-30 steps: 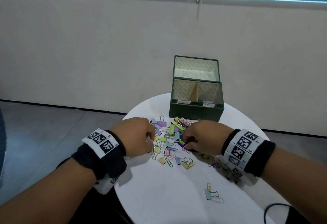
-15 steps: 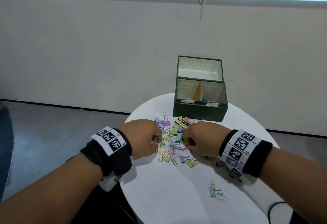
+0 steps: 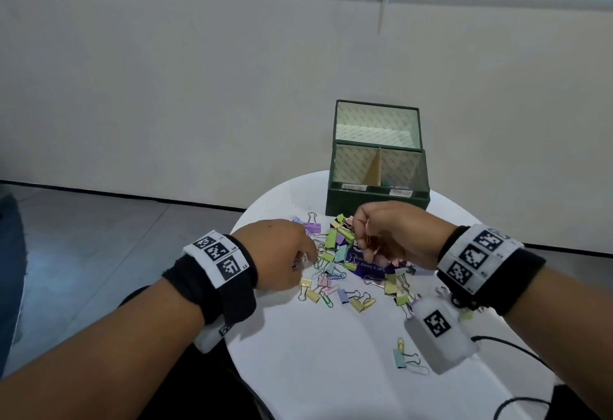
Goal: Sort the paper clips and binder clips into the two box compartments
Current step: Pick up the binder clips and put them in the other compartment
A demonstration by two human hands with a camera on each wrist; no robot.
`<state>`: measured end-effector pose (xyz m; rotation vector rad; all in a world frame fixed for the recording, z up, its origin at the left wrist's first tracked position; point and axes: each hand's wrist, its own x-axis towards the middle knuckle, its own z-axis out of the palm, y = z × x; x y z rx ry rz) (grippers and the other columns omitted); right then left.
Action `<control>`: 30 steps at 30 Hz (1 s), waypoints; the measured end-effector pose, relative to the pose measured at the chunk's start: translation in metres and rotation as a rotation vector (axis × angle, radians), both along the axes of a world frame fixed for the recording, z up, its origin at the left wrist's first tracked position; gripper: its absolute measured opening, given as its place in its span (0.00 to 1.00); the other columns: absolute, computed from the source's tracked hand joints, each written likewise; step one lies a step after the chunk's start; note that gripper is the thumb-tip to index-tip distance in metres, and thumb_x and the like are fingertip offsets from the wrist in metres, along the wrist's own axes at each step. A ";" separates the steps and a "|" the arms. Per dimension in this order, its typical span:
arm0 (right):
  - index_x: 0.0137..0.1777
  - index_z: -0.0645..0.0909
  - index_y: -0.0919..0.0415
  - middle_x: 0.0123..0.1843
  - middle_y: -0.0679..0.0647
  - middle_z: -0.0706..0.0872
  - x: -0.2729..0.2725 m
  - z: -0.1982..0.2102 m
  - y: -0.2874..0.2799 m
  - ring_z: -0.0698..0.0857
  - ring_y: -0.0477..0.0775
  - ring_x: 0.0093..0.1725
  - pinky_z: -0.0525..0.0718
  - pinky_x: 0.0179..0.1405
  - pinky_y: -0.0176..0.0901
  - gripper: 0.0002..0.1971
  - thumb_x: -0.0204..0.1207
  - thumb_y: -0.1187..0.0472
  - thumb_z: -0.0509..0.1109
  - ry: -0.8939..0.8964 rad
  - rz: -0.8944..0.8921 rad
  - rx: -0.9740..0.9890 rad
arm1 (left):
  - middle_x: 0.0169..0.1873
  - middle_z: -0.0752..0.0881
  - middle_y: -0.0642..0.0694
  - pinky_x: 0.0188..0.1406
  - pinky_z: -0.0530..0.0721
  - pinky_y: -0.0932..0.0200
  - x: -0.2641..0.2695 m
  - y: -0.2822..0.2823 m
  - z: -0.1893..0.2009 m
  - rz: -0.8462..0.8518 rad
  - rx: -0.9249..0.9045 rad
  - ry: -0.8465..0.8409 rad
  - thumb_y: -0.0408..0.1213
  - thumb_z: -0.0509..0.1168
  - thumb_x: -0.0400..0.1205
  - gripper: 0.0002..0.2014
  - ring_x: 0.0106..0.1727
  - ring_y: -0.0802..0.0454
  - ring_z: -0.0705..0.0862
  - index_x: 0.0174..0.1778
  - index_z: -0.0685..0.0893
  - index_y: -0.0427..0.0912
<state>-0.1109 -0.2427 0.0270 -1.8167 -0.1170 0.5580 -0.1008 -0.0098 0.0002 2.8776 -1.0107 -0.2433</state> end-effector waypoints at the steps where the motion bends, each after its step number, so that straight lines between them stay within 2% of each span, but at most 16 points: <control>1: 0.40 0.77 0.65 0.34 0.60 0.80 -0.001 0.000 0.002 0.79 0.53 0.25 0.74 0.20 0.38 0.04 0.71 0.66 0.61 0.082 -0.002 0.095 | 0.47 0.85 0.57 0.50 0.84 0.58 0.001 0.000 -0.001 0.002 -0.006 -0.005 0.42 0.64 0.77 0.14 0.50 0.55 0.82 0.55 0.88 0.60; 3: 0.37 0.77 0.63 0.32 0.60 0.79 -0.003 -0.001 0.006 0.76 0.54 0.24 0.73 0.20 0.39 0.05 0.69 0.62 0.65 0.134 0.082 0.114 | 0.47 0.84 0.58 0.49 0.83 0.59 0.002 -0.001 -0.002 0.011 -0.017 -0.005 0.42 0.64 0.77 0.12 0.50 0.55 0.82 0.52 0.89 0.59; 4: 0.36 0.77 0.63 0.30 0.57 0.79 -0.004 -0.002 0.009 0.76 0.53 0.24 0.73 0.22 0.39 0.05 0.71 0.61 0.67 0.097 0.145 0.027 | 0.48 0.83 0.59 0.48 0.82 0.60 0.002 0.000 -0.003 0.015 -0.028 -0.006 0.43 0.64 0.78 0.11 0.51 0.56 0.81 0.52 0.89 0.60; 6: 0.36 0.78 0.61 0.28 0.51 0.79 -0.006 -0.006 0.015 0.76 0.49 0.25 0.75 0.28 0.42 0.10 0.77 0.60 0.71 -0.102 0.290 -0.337 | 0.49 0.81 0.60 0.49 0.78 0.62 0.001 0.005 -0.004 0.016 -0.055 -0.003 0.42 0.65 0.78 0.12 0.54 0.57 0.79 0.53 0.89 0.61; 8: 0.40 0.80 0.59 0.34 0.48 0.84 -0.005 -0.013 0.021 0.80 0.47 0.34 0.81 0.38 0.46 0.11 0.83 0.56 0.66 -0.350 0.402 -0.748 | 0.50 0.80 0.59 0.51 0.78 0.62 0.000 0.010 -0.004 0.002 -0.050 0.018 0.41 0.65 0.77 0.14 0.55 0.59 0.77 0.54 0.89 0.62; 10: 0.46 0.85 0.54 0.43 0.48 0.88 -0.006 -0.021 0.023 0.84 0.52 0.44 0.85 0.47 0.49 0.11 0.84 0.55 0.62 -0.486 0.423 -0.918 | 0.51 0.78 0.60 0.52 0.77 0.62 0.001 0.010 -0.006 -0.012 -0.048 0.012 0.43 0.67 0.78 0.12 0.55 0.59 0.76 0.53 0.89 0.64; 11: 0.47 0.86 0.52 0.44 0.47 0.89 -0.006 -0.023 0.024 0.84 0.52 0.45 0.86 0.48 0.48 0.10 0.83 0.55 0.63 -0.496 0.414 -0.938 | 0.51 0.78 0.60 0.51 0.76 0.63 0.002 0.009 -0.007 -0.020 -0.056 -0.007 0.45 0.67 0.78 0.11 0.55 0.59 0.76 0.51 0.89 0.64; 13: 0.47 0.88 0.50 0.45 0.45 0.89 -0.006 -0.023 0.025 0.84 0.50 0.44 0.85 0.42 0.43 0.09 0.80 0.55 0.66 -0.492 0.398 -0.984 | 0.49 0.80 0.60 0.51 0.78 0.60 0.004 0.003 -0.008 -0.042 -0.053 -0.046 0.47 0.68 0.78 0.08 0.54 0.58 0.76 0.48 0.90 0.63; 15: 0.46 0.88 0.51 0.43 0.46 0.89 -0.006 -0.020 0.025 0.83 0.50 0.41 0.77 0.32 0.38 0.07 0.77 0.55 0.68 -0.532 0.390 -1.069 | 0.46 0.79 0.59 0.49 0.80 0.57 0.005 -0.003 -0.008 -0.060 -0.017 -0.086 0.49 0.67 0.77 0.06 0.52 0.57 0.76 0.44 0.89 0.59; 17: 0.46 0.88 0.51 0.42 0.47 0.88 -0.008 -0.018 0.026 0.82 0.51 0.40 0.71 0.28 0.37 0.06 0.75 0.55 0.69 -0.594 0.389 -1.127 | 0.43 0.78 0.58 0.47 0.82 0.54 0.006 -0.007 -0.007 -0.073 0.039 -0.106 0.49 0.64 0.78 0.06 0.50 0.54 0.76 0.36 0.82 0.56; 19: 0.48 0.87 0.50 0.43 0.47 0.88 -0.010 -0.019 0.027 0.82 0.51 0.42 0.71 0.30 0.38 0.05 0.75 0.54 0.70 -0.625 0.393 -1.075 | 0.42 0.77 0.56 0.45 0.83 0.53 0.006 -0.012 -0.006 -0.068 0.079 -0.099 0.47 0.62 0.77 0.07 0.49 0.51 0.76 0.33 0.78 0.55; 22: 0.54 0.88 0.47 0.48 0.45 0.89 -0.009 -0.021 0.032 0.81 0.49 0.45 0.74 0.35 0.38 0.09 0.77 0.55 0.71 -0.622 0.432 -1.016 | 0.42 0.76 0.54 0.43 0.83 0.52 0.006 -0.016 -0.005 -0.062 0.102 -0.098 0.43 0.61 0.76 0.06 0.48 0.50 0.77 0.32 0.79 0.53; 25: 0.49 0.87 0.50 0.44 0.47 0.88 -0.008 -0.020 0.034 0.82 0.52 0.43 0.74 0.32 0.39 0.05 0.76 0.54 0.70 -0.638 0.409 -1.108 | 0.44 0.77 0.55 0.44 0.82 0.54 0.008 -0.016 -0.007 -0.050 0.115 -0.084 0.43 0.61 0.75 0.06 0.50 0.51 0.76 0.36 0.83 0.53; 27: 0.44 0.84 0.52 0.40 0.48 0.85 -0.006 -0.021 0.034 0.82 0.54 0.40 0.72 0.29 0.39 0.04 0.75 0.53 0.71 -0.669 0.400 -1.157 | 0.44 0.77 0.54 0.44 0.80 0.56 0.008 -0.015 -0.008 -0.033 0.119 -0.059 0.44 0.62 0.75 0.04 0.50 0.52 0.75 0.35 0.80 0.54; 30: 0.49 0.85 0.49 0.44 0.47 0.86 -0.005 -0.023 0.034 0.82 0.54 0.43 0.72 0.32 0.39 0.04 0.76 0.55 0.71 -0.664 0.426 -1.109 | 0.43 0.76 0.55 0.45 0.81 0.55 0.006 -0.016 -0.006 -0.007 0.126 -0.038 0.46 0.63 0.73 0.04 0.49 0.53 0.73 0.33 0.76 0.54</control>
